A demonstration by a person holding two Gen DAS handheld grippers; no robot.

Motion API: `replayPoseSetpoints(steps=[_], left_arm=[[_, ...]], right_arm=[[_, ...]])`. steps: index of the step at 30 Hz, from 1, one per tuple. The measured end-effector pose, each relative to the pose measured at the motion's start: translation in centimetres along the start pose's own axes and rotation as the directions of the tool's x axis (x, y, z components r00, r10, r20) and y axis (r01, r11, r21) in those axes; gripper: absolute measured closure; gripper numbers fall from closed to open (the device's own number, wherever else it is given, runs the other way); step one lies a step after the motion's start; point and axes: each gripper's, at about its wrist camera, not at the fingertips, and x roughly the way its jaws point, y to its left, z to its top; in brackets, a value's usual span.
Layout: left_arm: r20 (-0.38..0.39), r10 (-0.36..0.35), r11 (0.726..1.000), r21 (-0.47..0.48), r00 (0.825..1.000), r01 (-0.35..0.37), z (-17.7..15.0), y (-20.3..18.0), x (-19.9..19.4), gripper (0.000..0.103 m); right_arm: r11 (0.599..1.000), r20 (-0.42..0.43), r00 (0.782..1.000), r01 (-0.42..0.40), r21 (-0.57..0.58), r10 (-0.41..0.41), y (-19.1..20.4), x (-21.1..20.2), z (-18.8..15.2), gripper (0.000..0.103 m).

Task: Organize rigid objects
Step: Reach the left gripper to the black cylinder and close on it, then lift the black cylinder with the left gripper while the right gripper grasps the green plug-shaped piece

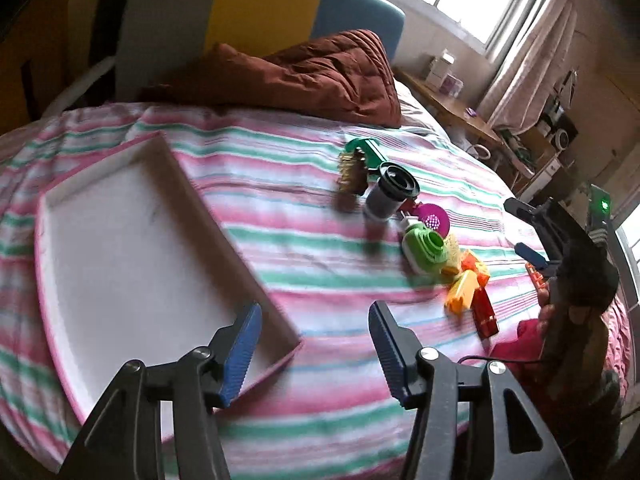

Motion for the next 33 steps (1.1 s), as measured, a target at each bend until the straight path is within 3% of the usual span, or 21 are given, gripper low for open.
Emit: replayPoseSetpoints(steps=[8, 12, 15, 19, 24, 27, 29, 33], left_arm=[[-0.053, -0.024, 1.000, 0.007, 0.998, 0.025, 4.7, -2.2, 4.1, 0.047], [-0.025, -0.002, 0.993, 0.119, 1.000, 0.005, 6.5, -5.6, 5.5, 0.047], [-0.051, -0.009, 0.987, 0.159, 0.999, 0.017, 7.8, -7.8, 7.6, 0.046], [-0.061, 0.027, 0.980, 0.197, 0.998, -0.014, 9.2, -10.0, 10.5, 0.028], [-0.085, 0.076, 0.976, 0.209, 0.993, -0.057, 10.5, -11.4, 14.5, 0.022], [-0.084, 0.119, 0.974, 0.203, 0.989, -0.100, 10.8, -11.4, 16.1, 0.022], [-0.075, 0.108, 0.980, 0.174, 0.991, -0.094, 11.0, -11.0, 16.4, 0.045], [-0.038, 0.047, 0.983, 0.178, 0.998, -0.040, 10.2, -10.6, 14.9, 0.043]], right_arm=[[0.999, -0.024, 0.999, -0.043, 0.028, 0.044, -0.3, 0.3, 0.1, 0.000], [0.998, -0.044, 0.997, -0.055, 0.025, 0.056, -0.1, 0.6, 0.1, 0.000], [0.998, -0.042, 0.997, -0.058, 0.023, 0.059, -0.1, 0.5, 0.0, 0.000], [0.997, -0.054, 0.996, -0.071, 0.040, 0.074, -0.3, 0.8, 0.0, 0.000], [0.996, -0.058, 0.995, -0.078, 0.032, 0.079, -0.1, 1.0, 0.1, 0.000], [0.996, -0.058, 0.995, -0.080, 0.033, 0.082, -0.2, 1.1, 0.1, 0.000], [0.996, -0.060, 0.995, -0.081, 0.039, 0.083, -0.3, 1.1, 0.1, 0.000], [0.996, -0.057, 0.995, -0.074, 0.046, 0.077, -0.5, 1.1, 0.2, 0.000]])
